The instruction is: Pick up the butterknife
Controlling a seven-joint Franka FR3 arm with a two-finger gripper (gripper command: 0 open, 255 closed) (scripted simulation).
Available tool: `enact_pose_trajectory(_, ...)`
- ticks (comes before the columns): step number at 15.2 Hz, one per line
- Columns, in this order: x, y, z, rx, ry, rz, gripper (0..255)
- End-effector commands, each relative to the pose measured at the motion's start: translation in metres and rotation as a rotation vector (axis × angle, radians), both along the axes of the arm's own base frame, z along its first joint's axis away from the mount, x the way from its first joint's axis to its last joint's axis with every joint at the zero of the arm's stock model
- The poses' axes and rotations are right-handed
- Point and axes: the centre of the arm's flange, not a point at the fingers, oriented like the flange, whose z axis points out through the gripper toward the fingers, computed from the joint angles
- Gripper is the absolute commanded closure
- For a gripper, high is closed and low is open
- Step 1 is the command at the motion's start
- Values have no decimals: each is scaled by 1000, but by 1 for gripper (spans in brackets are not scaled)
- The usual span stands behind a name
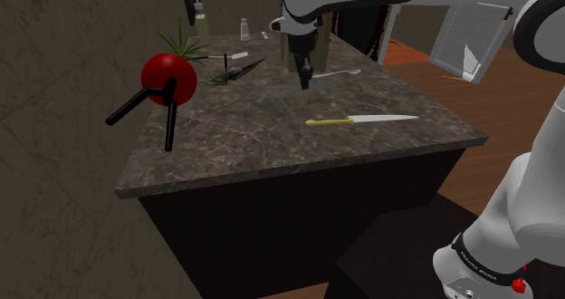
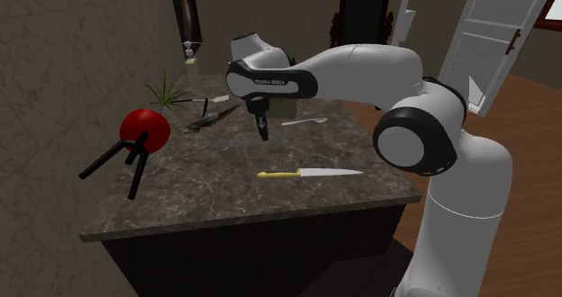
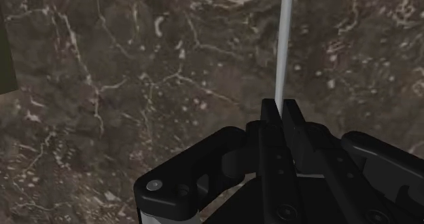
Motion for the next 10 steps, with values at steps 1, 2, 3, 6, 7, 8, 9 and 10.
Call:
enact_pose_trajectory(1, 0, -1, 11, 0, 0, 0, 255)
enact_pose_trajectory(2, 0, -1, 16, 0, 0, 0, 255)
enact_pose_trajectory(3, 0, -1, 21, 0, 0, 0, 255)
enact_pose_trajectory(6, 0, -1, 37, 0, 0, 0, 255)
enact_pose_trajectory(7, 0, -1, 43, 0, 0, 0, 255)
enact_pose_trajectory(8, 0, -1, 48, 0, 0, 0, 255)
enact_pose_trajectory(9, 0, -1, 49, 0, 0, 0, 255)
enact_pose_trajectory(10, 0, -1, 49, 0, 0, 0, 255)
